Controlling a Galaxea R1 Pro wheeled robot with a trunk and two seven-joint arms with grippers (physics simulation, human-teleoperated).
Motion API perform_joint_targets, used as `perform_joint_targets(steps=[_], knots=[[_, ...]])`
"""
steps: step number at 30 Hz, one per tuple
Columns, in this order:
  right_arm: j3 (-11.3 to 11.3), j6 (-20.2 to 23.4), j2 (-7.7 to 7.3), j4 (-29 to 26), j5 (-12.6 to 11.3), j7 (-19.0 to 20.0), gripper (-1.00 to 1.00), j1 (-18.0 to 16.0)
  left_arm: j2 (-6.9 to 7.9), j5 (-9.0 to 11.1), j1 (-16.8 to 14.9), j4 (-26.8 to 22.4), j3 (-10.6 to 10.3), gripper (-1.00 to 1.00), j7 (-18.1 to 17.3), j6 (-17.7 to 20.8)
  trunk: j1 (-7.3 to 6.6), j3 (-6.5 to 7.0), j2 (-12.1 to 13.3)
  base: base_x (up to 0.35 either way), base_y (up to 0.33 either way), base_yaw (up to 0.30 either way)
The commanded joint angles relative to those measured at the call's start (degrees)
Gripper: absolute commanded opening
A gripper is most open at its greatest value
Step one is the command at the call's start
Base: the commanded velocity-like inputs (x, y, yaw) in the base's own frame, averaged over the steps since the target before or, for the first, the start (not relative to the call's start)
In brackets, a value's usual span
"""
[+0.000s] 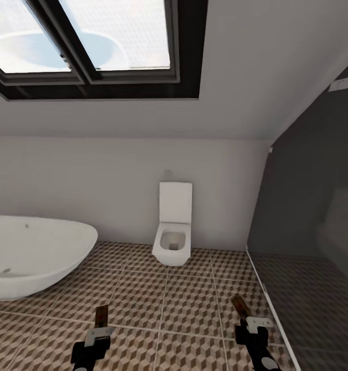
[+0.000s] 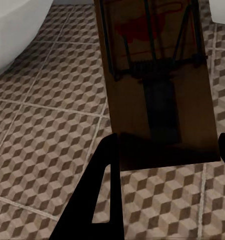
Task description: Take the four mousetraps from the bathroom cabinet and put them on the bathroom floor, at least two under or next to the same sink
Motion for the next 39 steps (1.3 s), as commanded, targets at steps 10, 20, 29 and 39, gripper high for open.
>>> perform_joint_targets(steps=[10, 20, 29, 39], knots=[[0.48, -0.2, 0.05, 0.02, -0.55, -0.14, -1.0, -0.04, -0.07, -0.11, -0.04, 0.16, -0.32, -1.0, -2.43, 1.12, 0.05, -0.05, -0.06, 0.232, 0.231, 0.0], [0.48, -0.2, 0.13, 0.02, -0.55, -0.06, -1.0, -0.05, -0.02, -0.08, -0.04, 0.16, -0.32, -1.0, -2.51, 1.2, 0.05, 0.04, -0.06, 0.18, 0.135, -0.095], [0.48, -0.2, 0.14, 0.02, -0.55, -0.05, -1.0, -0.04, 0.01, -0.05, -0.04, 0.16, -0.32, -1.0, -2.51, 1.23, 0.05, 0.31, -0.06, 0.047, 0.004, -0.27], [0.48, -0.2, 0.14, 0.02, -0.53, -0.08, -1.0, -0.05, -0.01, -0.03, -0.04, 0.16, -0.32, -1.0, -2.51, 1.23, 0.05, 0.4, -0.06, 0.001, 0.0, -0.063]])
